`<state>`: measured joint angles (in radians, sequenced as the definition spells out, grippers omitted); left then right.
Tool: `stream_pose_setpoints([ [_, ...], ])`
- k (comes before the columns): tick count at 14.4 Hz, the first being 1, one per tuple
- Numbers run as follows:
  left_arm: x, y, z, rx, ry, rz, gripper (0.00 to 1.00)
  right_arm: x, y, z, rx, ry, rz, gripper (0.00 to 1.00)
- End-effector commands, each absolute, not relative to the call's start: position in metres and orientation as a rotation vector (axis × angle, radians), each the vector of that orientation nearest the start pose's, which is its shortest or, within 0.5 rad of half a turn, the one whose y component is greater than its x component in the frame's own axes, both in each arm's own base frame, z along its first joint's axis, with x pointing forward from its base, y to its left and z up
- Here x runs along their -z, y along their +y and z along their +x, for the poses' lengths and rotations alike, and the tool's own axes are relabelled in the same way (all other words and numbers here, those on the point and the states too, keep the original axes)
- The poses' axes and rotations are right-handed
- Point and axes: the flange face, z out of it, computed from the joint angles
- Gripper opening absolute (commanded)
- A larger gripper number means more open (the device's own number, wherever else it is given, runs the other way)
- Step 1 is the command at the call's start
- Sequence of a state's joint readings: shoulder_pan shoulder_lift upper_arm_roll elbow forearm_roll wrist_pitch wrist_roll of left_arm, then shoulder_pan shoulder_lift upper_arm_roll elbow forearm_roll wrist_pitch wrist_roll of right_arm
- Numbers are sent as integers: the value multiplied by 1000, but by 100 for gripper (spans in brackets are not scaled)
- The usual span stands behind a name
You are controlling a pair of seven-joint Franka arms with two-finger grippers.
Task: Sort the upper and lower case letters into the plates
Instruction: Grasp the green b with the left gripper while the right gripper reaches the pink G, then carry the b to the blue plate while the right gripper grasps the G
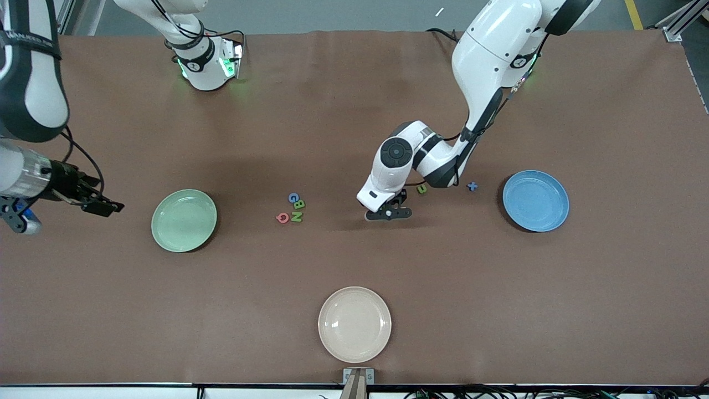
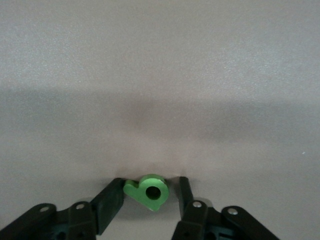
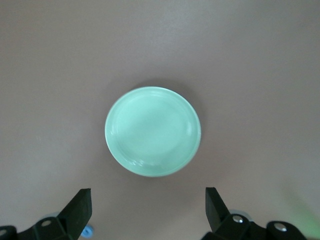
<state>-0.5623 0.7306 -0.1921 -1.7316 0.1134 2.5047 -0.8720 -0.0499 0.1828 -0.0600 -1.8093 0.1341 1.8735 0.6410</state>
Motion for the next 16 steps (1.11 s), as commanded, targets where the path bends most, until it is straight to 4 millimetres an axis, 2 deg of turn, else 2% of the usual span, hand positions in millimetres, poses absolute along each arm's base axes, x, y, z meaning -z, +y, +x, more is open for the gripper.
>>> stream_pose_setpoints([
  [1, -170, -448, 491, -23, -127, -3226, 42, -406, -20, 574, -180, 1354, -2709, 100],
  [3, -170, -448, 492, -21, -134, -3226, 35, -394, 22, 575, -140, 1471, -2652, 100],
  [5, -174, -448, 492, -17, -148, -3229, 24, -367, 57, 574, -106, 1563, -2601, 100],
  [7, -188, -449, 494, -1, -146, -3232, 19, -335, 99, 570, -96, 1645, -2564, 100],
  [9, -211, -447, 497, 1, -145, -3221, 14, -301, 127, 573, -91, 1733, -2531, 100],
  [11, -242, -430, 511, -2, -174, -3200, 13, -269, 158, 576, -68, 1779, -2500, 100],
  [13, -271, -417, 519, -25, -233, -3204, 9, -251, 188, 588, -74, 1821, -2495, 100],
  [14, -284, -405, 525, -38, -253, -3193, 8, -243, 194, 593, -74, 1828, -2505, 100],
  [16, -305, -381, 530, -79, -174, -3163, 8, -224, 215, 595, -58, 1771, -2589, 100],
])
